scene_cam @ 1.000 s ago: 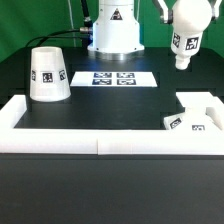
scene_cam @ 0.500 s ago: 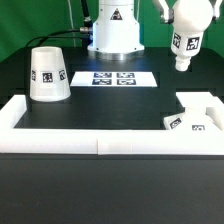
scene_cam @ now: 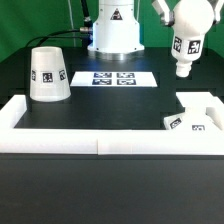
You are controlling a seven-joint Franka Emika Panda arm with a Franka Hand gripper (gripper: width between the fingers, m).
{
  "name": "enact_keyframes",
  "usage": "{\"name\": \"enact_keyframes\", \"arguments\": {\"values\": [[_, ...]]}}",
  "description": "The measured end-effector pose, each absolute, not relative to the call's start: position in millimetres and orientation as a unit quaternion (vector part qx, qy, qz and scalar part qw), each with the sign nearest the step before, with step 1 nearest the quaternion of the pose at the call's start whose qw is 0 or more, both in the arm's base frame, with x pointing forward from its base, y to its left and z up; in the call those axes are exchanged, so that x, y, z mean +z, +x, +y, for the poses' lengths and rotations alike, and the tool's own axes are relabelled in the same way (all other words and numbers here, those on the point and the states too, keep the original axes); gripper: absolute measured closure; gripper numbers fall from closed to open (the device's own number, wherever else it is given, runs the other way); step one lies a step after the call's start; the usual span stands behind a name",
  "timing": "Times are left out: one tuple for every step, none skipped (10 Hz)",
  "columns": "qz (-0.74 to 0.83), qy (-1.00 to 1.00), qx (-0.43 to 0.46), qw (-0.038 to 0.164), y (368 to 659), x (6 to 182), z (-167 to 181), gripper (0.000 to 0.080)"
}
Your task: Assemble lamp
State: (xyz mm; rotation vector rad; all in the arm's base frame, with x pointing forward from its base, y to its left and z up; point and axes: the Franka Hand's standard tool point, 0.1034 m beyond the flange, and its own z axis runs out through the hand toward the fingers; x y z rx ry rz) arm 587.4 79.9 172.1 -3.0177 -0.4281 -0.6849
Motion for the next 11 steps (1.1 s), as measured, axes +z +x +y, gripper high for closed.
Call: {"name": "enact_keyframes", "arguments": {"values": [[-0.137, -0.965, -0.223, 0.009, 589, 171.8, 81, 0.022], [-0.139, -0.964, -0.226, 0.009, 594, 170.5, 84, 0.022], [-0.14, -0.96, -0.243, 0.007, 601, 168.1, 85, 0.022], [-0.14, -0.96, -0.242, 0.008, 606, 162.9, 87, 0.022], [-0.14, -0.957, -0.255, 0.006, 610, 162.2, 87, 0.022], [-0.141, -0.957, -0.253, 0.006, 612, 157.0, 87, 0.022], [-0.14, -0.955, -0.263, 0.004, 615, 153.2, 86, 0.022], [-0.141, -0.955, -0.26, 0.005, 613, 150.2, 87, 0.022], [-0.142, -0.955, -0.259, 0.005, 612, 149.3, 89, 0.022], [-0.143, -0.956, -0.257, 0.006, 610, 148.1, 90, 0.022], [-0.144, -0.956, -0.256, 0.006, 609, 147.0, 92, 0.022]]}}
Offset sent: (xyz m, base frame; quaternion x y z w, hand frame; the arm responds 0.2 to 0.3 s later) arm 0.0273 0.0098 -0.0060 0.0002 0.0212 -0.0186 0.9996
